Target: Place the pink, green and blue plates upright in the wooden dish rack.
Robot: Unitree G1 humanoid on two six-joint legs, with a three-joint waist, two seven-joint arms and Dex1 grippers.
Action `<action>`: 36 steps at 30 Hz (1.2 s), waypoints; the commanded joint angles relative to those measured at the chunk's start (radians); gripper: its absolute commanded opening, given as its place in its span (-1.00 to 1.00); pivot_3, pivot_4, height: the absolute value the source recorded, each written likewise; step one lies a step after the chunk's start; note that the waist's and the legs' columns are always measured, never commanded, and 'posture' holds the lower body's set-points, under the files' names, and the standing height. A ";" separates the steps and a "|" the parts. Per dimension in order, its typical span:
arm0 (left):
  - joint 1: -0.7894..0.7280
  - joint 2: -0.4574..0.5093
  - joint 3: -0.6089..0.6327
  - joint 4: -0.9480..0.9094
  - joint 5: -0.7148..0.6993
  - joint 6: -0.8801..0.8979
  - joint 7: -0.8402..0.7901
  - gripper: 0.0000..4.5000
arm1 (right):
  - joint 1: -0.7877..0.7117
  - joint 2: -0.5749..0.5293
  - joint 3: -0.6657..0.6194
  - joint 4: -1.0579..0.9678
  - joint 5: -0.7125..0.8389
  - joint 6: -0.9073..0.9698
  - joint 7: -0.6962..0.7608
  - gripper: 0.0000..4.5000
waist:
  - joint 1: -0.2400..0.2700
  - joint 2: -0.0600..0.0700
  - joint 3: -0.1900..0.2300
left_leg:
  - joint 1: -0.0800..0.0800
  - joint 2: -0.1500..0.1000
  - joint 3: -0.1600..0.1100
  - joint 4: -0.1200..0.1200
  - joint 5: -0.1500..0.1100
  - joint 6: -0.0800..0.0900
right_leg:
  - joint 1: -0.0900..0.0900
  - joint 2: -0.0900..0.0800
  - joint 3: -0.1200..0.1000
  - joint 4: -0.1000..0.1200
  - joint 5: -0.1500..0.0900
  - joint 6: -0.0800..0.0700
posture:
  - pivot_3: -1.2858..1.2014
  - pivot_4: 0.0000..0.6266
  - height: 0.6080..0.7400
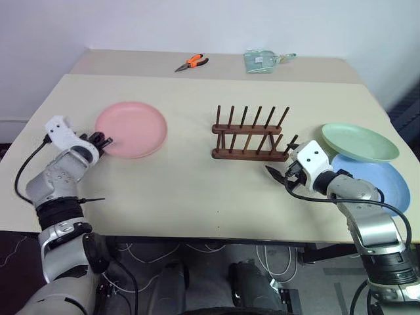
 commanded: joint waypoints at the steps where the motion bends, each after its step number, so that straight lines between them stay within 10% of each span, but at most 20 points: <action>1: -0.153 -0.020 -0.119 -0.149 -0.003 -0.073 -0.075 -0.99 | -0.103 -0.024 0.073 -0.101 -0.125 -0.173 -0.016 1.00 | -0.002 -0.001 0.000 | -0.003 0.000 0.000 0.000 0.001 -0.001 | -0.003 0.000 0.000 0.000 0.001 0.001 | 0.03 -0.52 0.80; 14: -0.229 -0.295 -0.239 -0.382 -0.142 0.172 0.060 -0.99 | -0.335 -0.092 0.248 0.105 -0.688 -0.393 -0.226 1.00 | -0.006 0.000 0.000 | -0.004 0.000 0.000 -0.001 0.001 -0.001 | -0.004 0.000 0.001 0.000 0.002 0.004 | 0.03 -0.52 0.80; 21: -0.198 -0.314 -0.247 -0.413 -0.168 0.228 0.079 -1.00 | -0.312 -0.086 0.220 0.106 -0.716 -0.419 -0.246 -0.43 | -0.005 0.000 0.000 | -0.003 0.000 0.000 -0.001 0.001 -0.001 | -0.004 0.000 0.001 0.000 0.002 0.004 | 0.03 -0.52 0.80; 24: -0.194 -0.319 -0.240 -0.417 -0.187 0.229 0.067 -0.54 | -0.308 -0.080 0.219 0.105 -0.742 -0.428 -0.260 -1.00 | -0.005 0.000 0.001 | -0.004 0.000 0.000 -0.001 0.001 -0.001 | -0.004 0.000 0.001 0.000 0.002 0.004 | 0.03 -0.52 0.80; 29: -0.212 -0.301 -0.255 -0.422 -0.126 0.060 0.025 0.58 | -0.302 -0.058 0.193 0.088 -0.762 -0.401 -0.280 -1.00 | -0.004 0.000 0.001 | -0.004 0.000 0.000 0.000 0.001 -0.001 | -0.004 0.000 0.001 -0.001 0.002 0.003 | 0.03 -0.52 0.80; 36: -0.125 -0.040 -0.378 -0.217 0.184 -0.351 -0.158 0.58 | -0.115 0.144 -0.086 -0.117 -0.256 -0.199 -0.176 -1.00 | -0.005 0.001 0.000 | -0.002 0.000 0.000 -0.002 0.001 -0.001 | -0.003 0.001 0.001 0.000 0.002 0.003 | 0.03 -0.52 0.80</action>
